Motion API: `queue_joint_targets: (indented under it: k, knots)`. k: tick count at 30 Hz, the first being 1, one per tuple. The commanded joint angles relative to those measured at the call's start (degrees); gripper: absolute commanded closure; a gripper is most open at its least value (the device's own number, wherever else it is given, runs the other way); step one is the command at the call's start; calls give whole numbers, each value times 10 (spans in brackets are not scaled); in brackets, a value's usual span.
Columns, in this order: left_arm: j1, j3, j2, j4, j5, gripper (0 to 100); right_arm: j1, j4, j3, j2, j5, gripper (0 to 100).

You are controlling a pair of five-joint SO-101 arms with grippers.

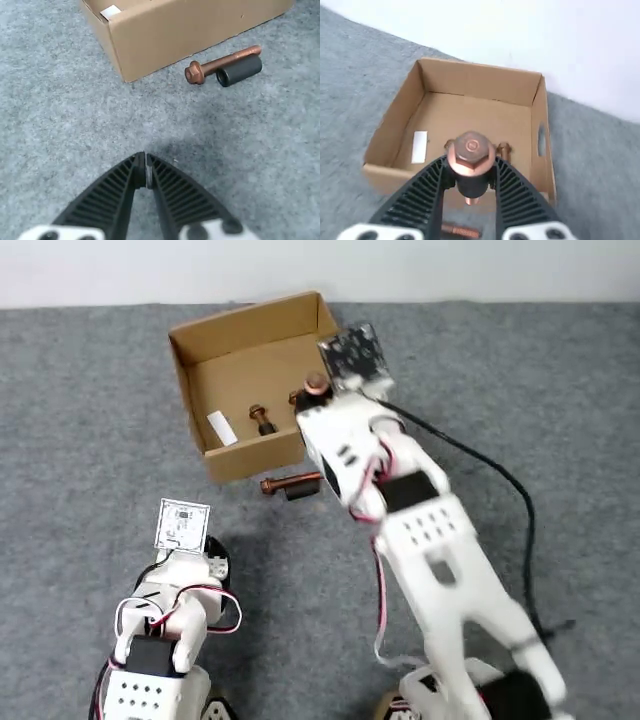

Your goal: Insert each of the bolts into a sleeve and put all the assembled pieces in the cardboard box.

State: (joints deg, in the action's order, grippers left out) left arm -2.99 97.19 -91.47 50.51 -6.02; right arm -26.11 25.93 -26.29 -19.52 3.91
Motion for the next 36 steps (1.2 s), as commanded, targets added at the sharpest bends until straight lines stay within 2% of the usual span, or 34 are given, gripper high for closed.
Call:
queue_joint_targets:
  k: [1, 7, 15, 18, 22, 24, 32, 36]
  knots:
    - [3, -4, -5, -16, 1, 995, 5, -47, 103, 88, 20, 990]
    - [54, -4, -6, -20, 2, 995, 2, -72, 232, 256, 35, 990]
    - [55, -4, -3, -29, 2, 995, 1, -66, 382, 435, 35, 990]
    - [55, -4, -3, -29, 2, 995, -7, -29, 418, 473, 35, 980]
    - [55, -4, -3, -29, 2, 995, -24, 40, 457, 493, 35, 885]
    - [55, -4, -3, -29, 2, 995, -30, 58, 465, 493, 35, 868]
    - [57, -4, -3, -29, 2, 995, -39, 68, 476, 491, 35, 937]
    - [57, -4, -3, -29, 2, 995, -39, 119, 509, 479, 34, 988]
